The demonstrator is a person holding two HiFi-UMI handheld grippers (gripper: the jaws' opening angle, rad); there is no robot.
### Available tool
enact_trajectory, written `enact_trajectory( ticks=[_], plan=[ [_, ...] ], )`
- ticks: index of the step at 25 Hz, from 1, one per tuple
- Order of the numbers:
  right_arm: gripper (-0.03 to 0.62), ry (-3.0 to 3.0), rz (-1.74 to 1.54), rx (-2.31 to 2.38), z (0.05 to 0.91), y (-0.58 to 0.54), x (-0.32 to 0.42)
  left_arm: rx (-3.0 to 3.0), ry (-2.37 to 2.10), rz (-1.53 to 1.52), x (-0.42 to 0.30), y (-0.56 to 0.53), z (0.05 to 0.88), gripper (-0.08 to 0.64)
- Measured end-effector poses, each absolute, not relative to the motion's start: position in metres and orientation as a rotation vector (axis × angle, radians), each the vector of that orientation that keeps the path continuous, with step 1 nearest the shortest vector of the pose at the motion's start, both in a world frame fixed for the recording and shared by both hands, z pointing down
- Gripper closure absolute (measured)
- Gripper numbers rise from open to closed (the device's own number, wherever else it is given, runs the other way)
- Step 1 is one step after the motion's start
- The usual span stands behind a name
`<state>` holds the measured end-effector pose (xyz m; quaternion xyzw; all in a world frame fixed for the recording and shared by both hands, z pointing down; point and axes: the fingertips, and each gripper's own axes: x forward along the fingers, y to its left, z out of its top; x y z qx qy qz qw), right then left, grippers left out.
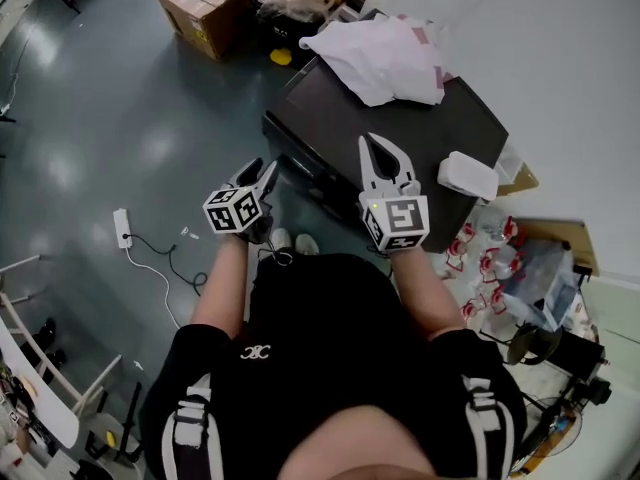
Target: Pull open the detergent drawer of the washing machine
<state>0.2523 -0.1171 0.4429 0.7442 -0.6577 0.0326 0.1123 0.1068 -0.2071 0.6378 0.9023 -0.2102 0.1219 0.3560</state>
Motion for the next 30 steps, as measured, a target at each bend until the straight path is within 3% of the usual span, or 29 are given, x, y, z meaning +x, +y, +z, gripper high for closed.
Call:
enact_trajectory(
  ticks=[16, 30],
  plan=[
    [0.591, -1.874, 0.283, 2.127, 0.508, -0.107, 0.258, 1.756, -0.082, -0.121, 0.155, -0.213, 0.706, 0.370],
    [0.591, -1.951, 0.367, 2.037, 0.535, -0.104, 0.245, 1.671, 0.183, -0.392, 0.170, -0.237, 0.698, 0.360]
  ],
)
